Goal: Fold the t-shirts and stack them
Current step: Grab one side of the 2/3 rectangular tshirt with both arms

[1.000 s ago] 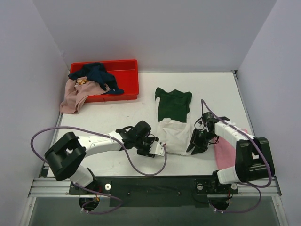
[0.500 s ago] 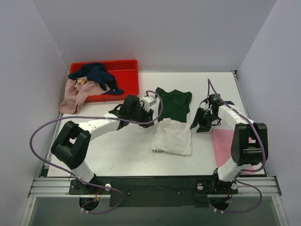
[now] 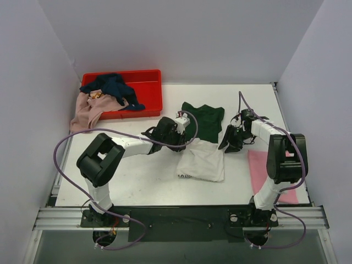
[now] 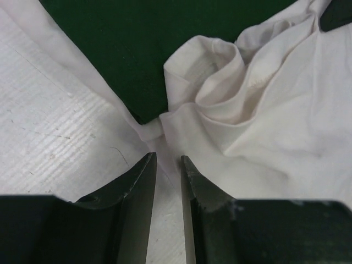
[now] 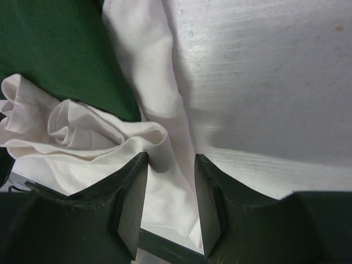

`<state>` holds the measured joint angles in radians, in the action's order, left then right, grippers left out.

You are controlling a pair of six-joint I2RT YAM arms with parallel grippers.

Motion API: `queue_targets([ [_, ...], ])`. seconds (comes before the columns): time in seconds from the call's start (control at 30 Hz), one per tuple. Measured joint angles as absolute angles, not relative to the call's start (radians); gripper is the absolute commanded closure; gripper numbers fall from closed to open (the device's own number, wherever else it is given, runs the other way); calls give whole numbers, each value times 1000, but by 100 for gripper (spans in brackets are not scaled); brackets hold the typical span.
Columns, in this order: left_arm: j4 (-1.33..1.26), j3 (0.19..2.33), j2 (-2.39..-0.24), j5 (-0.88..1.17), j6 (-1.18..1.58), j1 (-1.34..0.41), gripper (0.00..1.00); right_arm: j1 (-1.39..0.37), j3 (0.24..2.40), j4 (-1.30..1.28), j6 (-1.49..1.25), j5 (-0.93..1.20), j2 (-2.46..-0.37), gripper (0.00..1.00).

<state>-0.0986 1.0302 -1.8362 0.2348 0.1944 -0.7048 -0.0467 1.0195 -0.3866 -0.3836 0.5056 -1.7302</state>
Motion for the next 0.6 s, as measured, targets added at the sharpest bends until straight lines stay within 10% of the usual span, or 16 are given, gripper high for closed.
queue_targets([
  [0.6,-217,1033,-1854,216,200,-725,61,-47,1021,-370,-384,532,-1780,78],
])
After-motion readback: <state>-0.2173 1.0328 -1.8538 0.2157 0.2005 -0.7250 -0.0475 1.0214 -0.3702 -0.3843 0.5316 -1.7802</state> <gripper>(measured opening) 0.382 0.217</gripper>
